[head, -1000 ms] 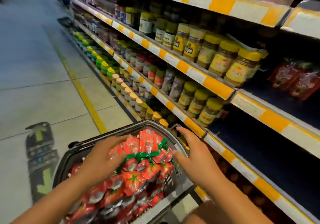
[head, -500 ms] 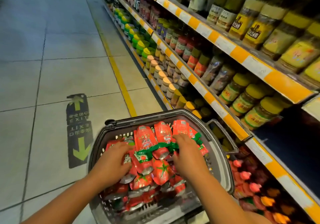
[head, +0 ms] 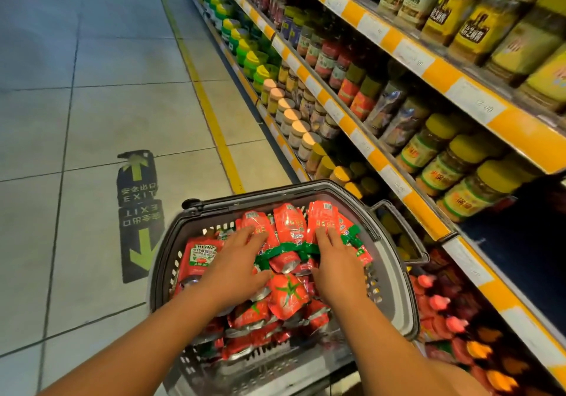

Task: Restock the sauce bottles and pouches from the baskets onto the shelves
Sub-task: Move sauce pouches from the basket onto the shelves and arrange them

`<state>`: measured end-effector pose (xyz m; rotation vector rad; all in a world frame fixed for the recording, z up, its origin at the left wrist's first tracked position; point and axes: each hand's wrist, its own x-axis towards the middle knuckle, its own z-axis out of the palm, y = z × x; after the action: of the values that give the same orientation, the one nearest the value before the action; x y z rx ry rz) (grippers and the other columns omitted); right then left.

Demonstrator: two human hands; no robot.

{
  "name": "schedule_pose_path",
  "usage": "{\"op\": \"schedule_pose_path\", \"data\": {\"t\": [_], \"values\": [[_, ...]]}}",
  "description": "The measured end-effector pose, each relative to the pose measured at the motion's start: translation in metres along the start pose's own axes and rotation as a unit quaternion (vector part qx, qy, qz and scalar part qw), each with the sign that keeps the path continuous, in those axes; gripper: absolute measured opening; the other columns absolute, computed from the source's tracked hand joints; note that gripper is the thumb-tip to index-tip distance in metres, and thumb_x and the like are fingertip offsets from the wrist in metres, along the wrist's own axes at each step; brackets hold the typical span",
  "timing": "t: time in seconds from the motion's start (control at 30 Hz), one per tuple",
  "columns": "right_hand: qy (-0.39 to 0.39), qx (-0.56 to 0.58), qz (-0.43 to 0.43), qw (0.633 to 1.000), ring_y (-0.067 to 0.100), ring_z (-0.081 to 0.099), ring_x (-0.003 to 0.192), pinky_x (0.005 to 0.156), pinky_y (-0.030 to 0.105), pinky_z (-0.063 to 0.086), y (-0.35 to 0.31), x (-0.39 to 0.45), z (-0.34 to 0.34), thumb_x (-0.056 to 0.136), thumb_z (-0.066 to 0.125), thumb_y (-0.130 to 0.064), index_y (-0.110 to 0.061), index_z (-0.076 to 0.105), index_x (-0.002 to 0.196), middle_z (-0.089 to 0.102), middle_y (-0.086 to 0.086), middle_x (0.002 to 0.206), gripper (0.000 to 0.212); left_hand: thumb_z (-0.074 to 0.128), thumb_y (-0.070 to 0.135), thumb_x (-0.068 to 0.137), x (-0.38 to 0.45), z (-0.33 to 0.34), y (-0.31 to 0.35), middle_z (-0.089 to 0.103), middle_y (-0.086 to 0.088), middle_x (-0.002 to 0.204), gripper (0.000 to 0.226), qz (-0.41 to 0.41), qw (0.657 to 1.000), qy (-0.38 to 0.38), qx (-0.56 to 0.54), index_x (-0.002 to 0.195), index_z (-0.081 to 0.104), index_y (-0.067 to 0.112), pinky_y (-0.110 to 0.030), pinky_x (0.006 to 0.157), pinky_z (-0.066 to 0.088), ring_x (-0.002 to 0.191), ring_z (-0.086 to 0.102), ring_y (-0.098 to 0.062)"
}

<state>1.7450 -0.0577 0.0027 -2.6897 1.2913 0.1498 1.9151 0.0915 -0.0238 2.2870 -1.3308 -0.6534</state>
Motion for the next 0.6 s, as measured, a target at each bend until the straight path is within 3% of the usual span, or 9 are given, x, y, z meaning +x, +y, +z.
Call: {"op": "schedule_pose_path", "data": {"t": [0.13, 0.2, 0.3, 0.47, 0.6], "values": [[0.04, -0.028, -0.015, 0.999, 0.03, 0.063, 0.102, 0.083, 0.042, 0.053, -0.005, -0.001, -0.005, 0.09, 0.068, -0.007, -0.024, 0.041, 0.146, 0.05, -0.001, 0.145, 0.064, 0.068, 0.056, 0.083, -0.002, 0.002, 0.004, 0.026, 0.006, 0.161, 0.086, 0.0, 0.999, 0.033, 0.019, 0.157, 0.029, 0.034, -0.041, 0.117, 0.035, 0.147, 0.027, -0.022], [0.051, -0.033, -0.016, 0.998, 0.03, 0.065, 0.096, 0.074, 0.04, 0.047, -0.008, -0.004, -0.01, 0.09, 0.063, -0.005, -0.022, 0.048, 0.134, 0.061, 0.0, 0.128, 0.049, 0.063, 0.058, 0.082, -0.005, 0.002, 0.007, 0.029, 0.006, 0.158, 0.085, 0.005, 0.999, 0.028, 0.033, 0.156, 0.03, 0.033, -0.04, 0.115, 0.037, 0.144, 0.03, -0.022], [0.051, -0.037, -0.016, 0.998, 0.031, 0.066, 0.089, 0.065, 0.037, 0.036, -0.011, -0.01, -0.015, 0.087, 0.056, 0.001, -0.02, 0.052, 0.123, 0.066, 0.003, 0.11, 0.042, 0.055, 0.059, 0.082, -0.014, 0.001, 0.009, 0.031, 0.005, 0.157, 0.084, 0.017, 0.998, 0.022, 0.054, 0.157, 0.03, 0.031, -0.041, 0.114, 0.038, 0.143, 0.032, -0.023], [0.041, -0.025, -0.019, 0.999, 0.032, 0.063, 0.097, 0.064, 0.038, 0.038, -0.01, -0.02, -0.012, 0.082, 0.064, 0.001, -0.02, 0.043, 0.135, 0.058, 0.003, 0.122, 0.061, 0.047, 0.06, 0.082, -0.031, 0.004, 0.016, 0.026, 0.006, 0.162, 0.083, 0.015, 0.997, 0.04, 0.062, 0.158, 0.025, 0.033, -0.044, 0.116, 0.037, 0.145, 0.031, -0.022], [0.031, -0.019, 0.004, 0.999, 0.033, 0.061, 0.098, 0.059, 0.041, 0.042, -0.007, -0.024, -0.005, 0.083, 0.064, 0.001, -0.02, 0.036, 0.141, 0.044, 0.006, 0.136, 0.068, 0.054, 0.063, 0.082, -0.038, 0.008, 0.019, 0.025, 0.006, 0.162, 0.086, 0.019, 0.994, 0.06, 0.087, 0.157, 0.025, 0.034, -0.045, 0.117, 0.036, 0.146, 0.029, -0.023]]}}
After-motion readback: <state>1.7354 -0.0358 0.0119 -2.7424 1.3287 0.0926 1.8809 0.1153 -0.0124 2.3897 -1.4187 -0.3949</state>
